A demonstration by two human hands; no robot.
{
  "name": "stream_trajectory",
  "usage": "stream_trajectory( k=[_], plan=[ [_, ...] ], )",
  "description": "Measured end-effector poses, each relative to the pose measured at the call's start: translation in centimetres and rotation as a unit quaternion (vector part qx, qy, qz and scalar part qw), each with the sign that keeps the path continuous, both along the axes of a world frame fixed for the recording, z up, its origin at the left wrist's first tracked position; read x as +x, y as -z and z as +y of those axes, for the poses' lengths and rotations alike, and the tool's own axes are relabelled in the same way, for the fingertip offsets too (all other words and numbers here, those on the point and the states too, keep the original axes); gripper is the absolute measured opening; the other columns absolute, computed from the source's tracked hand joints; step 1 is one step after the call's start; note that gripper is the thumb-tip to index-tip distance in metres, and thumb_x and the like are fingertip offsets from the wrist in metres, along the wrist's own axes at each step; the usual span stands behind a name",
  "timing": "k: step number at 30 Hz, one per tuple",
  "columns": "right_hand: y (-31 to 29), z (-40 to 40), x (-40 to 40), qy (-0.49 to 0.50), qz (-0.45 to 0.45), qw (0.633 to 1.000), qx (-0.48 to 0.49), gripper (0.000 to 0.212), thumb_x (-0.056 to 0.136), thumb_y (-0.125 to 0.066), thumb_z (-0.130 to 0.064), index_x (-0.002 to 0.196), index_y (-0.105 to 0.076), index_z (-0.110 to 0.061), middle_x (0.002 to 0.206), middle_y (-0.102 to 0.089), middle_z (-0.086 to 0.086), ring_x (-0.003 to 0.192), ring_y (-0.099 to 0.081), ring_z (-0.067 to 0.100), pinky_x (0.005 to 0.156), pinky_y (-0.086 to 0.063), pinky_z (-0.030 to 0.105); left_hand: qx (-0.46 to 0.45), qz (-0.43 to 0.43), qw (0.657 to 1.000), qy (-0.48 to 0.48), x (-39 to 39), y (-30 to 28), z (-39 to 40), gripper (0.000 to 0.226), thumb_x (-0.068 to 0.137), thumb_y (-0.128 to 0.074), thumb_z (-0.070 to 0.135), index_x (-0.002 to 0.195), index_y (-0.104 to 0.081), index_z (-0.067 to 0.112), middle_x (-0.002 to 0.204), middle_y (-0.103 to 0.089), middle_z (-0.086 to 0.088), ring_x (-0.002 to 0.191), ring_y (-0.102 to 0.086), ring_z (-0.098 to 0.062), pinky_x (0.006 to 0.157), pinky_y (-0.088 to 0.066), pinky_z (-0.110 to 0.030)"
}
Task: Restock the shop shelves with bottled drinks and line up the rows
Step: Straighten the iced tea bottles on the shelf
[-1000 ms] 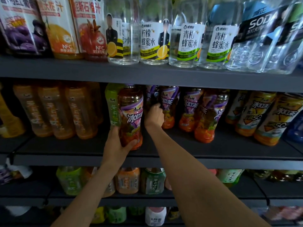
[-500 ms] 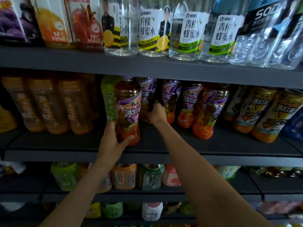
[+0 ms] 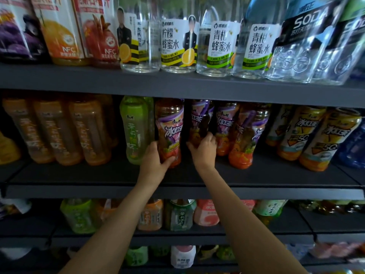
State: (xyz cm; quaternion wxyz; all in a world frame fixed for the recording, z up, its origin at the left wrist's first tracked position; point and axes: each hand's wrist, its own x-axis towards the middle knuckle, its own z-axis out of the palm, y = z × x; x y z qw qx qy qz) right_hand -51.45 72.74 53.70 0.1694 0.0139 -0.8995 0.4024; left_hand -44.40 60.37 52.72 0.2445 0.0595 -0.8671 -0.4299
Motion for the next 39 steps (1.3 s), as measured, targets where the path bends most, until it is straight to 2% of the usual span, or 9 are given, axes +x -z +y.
stream_trajectory(
  k=[3,5,12,16,22,28,31,39],
  plan=[
    [-0.2,-0.9,-1.2,0.030,-0.002,0.998,0.062,0.075,0.084,-0.066,-0.032,0.137,-0.025,0.002,0.135,-0.040,0.017,0.127,-0.038,0.029,0.100,-0.038,0.034,-0.003,-0.001,1.000,-0.022,-1.2,0.1,0.1,0.052,0.081,-0.069,0.020,0.124,-0.043,0.006,0.123,-0.052,-0.012,0.117,-0.049,-0.024,0.090,-0.035,-0.024],
    [-0.3,-1.2,-1.6,0.044,-0.001,0.996,0.072,0.071,0.083,-0.067,-0.029,0.135,-0.027,0.000,0.133,-0.041,0.016,0.125,-0.040,0.028,0.094,-0.043,0.033,-0.005,0.011,1.000,-0.023,-1.5,0.4,0.2,0.052,0.081,-0.069,0.021,0.124,-0.043,0.005,0.122,-0.051,-0.013,0.115,-0.049,-0.025,0.088,-0.035,-0.023],
    [-0.7,-0.2,-2.6,-0.049,-0.030,0.998,-0.016,0.056,0.083,-0.066,-0.010,0.128,-0.034,-0.002,0.124,-0.053,0.018,0.115,-0.053,0.033,0.095,-0.046,0.042,-0.021,0.003,0.999,-0.026,-1.5,0.6,0.4,0.060,0.084,-0.064,0.027,0.132,-0.036,0.004,0.127,-0.044,-0.016,0.118,-0.046,-0.027,0.089,-0.034,-0.024],
    [-0.5,-0.2,-2.6,-0.069,-0.031,0.996,-0.037,0.057,0.085,-0.061,-0.004,0.133,-0.030,-0.003,0.126,-0.052,0.018,0.117,-0.052,0.032,0.095,-0.045,0.038,-0.021,-0.005,1.000,-0.021,-1.4,0.5,0.5,0.060,0.086,-0.063,0.025,0.135,-0.034,0.004,0.129,-0.042,-0.016,0.121,-0.044,-0.026,0.092,-0.033,-0.023],
    [0.7,-0.8,-2.2,-0.051,-0.036,0.995,-0.081,0.053,0.088,-0.059,-0.008,0.132,-0.031,-0.001,0.126,-0.052,0.019,0.115,-0.053,0.032,0.090,-0.046,0.033,-0.023,0.000,1.000,-0.019,-1.3,0.6,0.5,0.062,0.086,-0.061,0.025,0.137,-0.031,0.004,0.131,-0.041,-0.016,0.123,-0.042,-0.026,0.095,-0.033,-0.024],
    [1.2,-1.7,-2.0,0.003,-0.010,0.998,-0.057,0.047,0.085,-0.057,0.000,0.126,-0.034,0.003,0.126,-0.048,0.020,0.120,-0.046,0.034,0.092,-0.044,0.036,-0.021,-0.002,1.000,-0.023,-1.4,0.6,0.6,0.061,0.086,-0.061,0.024,0.136,-0.032,0.004,0.131,-0.041,-0.015,0.123,-0.041,-0.025,0.092,-0.030,-0.020],
    [1.3,-2.0,-1.9,0.023,-0.014,0.997,-0.068,0.053,0.083,-0.056,0.003,0.130,-0.031,0.004,0.128,-0.045,0.021,0.120,-0.046,0.036,0.095,-0.043,0.038,-0.020,-0.002,1.000,-0.024,-1.4,0.6,0.6,0.058,0.086,-0.062,0.022,0.134,-0.034,0.004,0.130,-0.041,-0.014,0.123,-0.041,-0.024,0.090,-0.029,-0.018],
    [1.6,-2.0,-2.0,0.041,-0.005,0.996,-0.081,0.069,0.084,-0.054,0.004,0.142,-0.016,0.004,0.138,-0.038,0.021,0.126,-0.041,0.036,0.099,-0.040,0.041,-0.017,-0.010,1.000,-0.023,-1.4,0.3,0.6,0.059,0.086,-0.062,0.021,0.135,-0.033,0.005,0.130,-0.041,-0.014,0.123,-0.041,-0.025,0.096,-0.033,-0.024]
  ],
)
